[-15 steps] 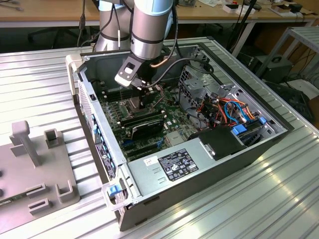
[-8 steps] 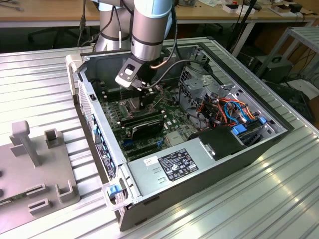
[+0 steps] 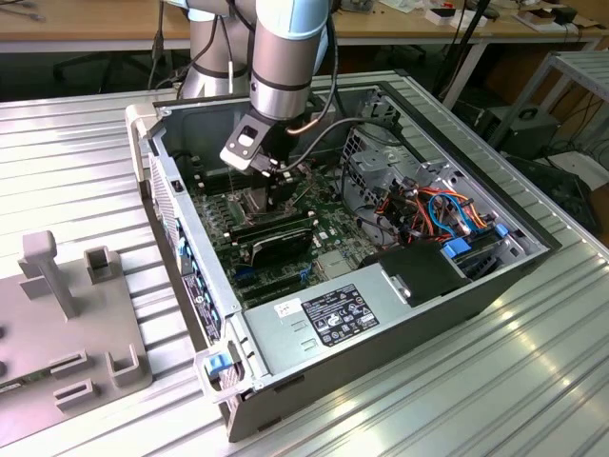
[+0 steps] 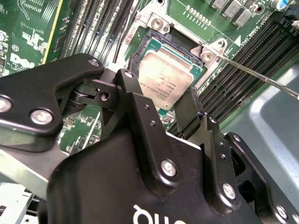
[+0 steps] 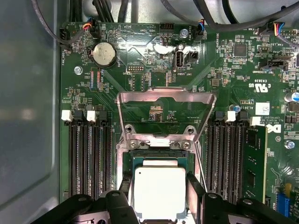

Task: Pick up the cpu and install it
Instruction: 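Place the cpu into insertion slot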

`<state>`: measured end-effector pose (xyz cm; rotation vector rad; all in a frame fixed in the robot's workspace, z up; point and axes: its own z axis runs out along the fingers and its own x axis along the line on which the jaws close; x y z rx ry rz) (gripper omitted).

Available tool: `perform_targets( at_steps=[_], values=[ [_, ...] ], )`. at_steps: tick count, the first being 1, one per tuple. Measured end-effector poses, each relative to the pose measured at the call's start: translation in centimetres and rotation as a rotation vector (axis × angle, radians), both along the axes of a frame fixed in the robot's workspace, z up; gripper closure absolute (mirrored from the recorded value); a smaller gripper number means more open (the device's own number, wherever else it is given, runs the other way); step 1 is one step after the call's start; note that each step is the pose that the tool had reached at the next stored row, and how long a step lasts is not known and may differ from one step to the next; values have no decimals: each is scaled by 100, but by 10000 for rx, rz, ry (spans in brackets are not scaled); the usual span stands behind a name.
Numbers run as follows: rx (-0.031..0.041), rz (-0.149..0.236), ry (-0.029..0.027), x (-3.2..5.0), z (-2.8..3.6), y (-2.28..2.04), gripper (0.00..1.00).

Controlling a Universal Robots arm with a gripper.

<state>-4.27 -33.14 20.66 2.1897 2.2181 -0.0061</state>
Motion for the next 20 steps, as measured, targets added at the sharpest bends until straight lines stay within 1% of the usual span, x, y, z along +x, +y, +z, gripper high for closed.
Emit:
perform_targets(
  at_steps=[1,4,9,20],
  values=[
    [-2,0,1,0,-15,-1,45],
    [-2,0,1,0,-34,-1,45],
    [-2,0,1,0,-36,-1,45],
    [2,0,-1,1,-75,0,45]
  ],
)
